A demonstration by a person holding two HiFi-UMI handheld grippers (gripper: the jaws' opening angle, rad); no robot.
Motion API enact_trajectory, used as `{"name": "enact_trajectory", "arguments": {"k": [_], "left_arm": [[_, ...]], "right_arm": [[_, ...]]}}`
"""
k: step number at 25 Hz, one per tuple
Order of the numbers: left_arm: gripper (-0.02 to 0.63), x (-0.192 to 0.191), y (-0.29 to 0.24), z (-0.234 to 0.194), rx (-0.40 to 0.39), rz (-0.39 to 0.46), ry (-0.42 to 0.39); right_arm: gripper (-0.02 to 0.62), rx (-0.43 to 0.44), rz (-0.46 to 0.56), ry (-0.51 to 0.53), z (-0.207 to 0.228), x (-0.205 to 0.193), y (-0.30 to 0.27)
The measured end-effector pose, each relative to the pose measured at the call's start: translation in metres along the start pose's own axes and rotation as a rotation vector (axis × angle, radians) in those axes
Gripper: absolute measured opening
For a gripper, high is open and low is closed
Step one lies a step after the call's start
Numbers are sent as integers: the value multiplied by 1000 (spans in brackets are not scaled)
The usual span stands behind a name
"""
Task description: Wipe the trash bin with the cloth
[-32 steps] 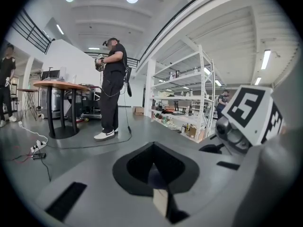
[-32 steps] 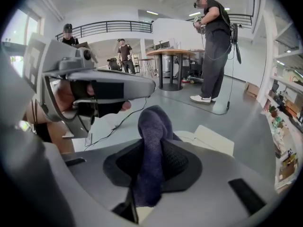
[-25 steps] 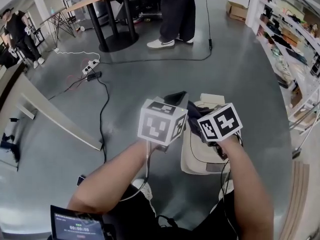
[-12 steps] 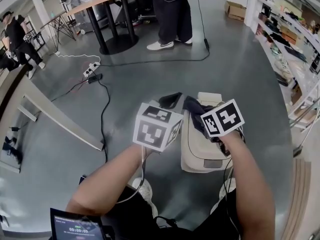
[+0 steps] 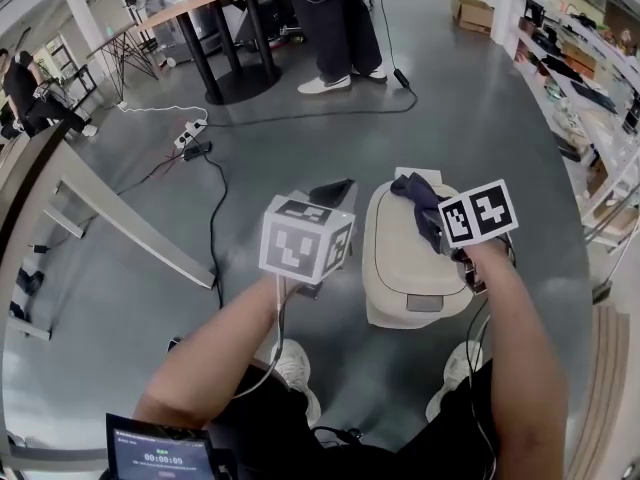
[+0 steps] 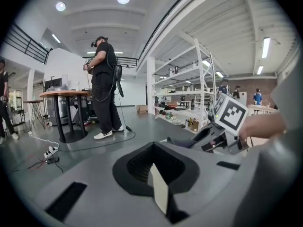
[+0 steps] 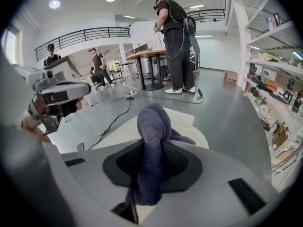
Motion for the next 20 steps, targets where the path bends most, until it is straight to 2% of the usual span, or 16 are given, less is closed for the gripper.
{"name": "enact_trajectory", "arguments": {"k": [4,9,13,17,20], "left_arm": [[-3,-5,12,-1,36,8,-53],[-3,-3,20,-6,42,15,-7],[-3,-7,14,-2,36,4,-22],[-3,-6,8,6,18,4,-27],[-3,-1,8,13,0,12,-28]], "right_arm": [[91,-53,-16,6,12,-13,14],[91,-74,-13,-34,27,-26,28],[91,-97,-16,-55,37,-32,33],[91,-158,-44,-56,53,-45,42],[91,-156,-35,-92,59,-51,48]]}}
Point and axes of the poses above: the fingertips, and each gripper's own axes: y backward along the fingers, z to its right, x out of its top, the point moved 3 cm from there along y, backward along the fingers, and after that the axes turned 7 degrees about x, right-handed, at the moved point
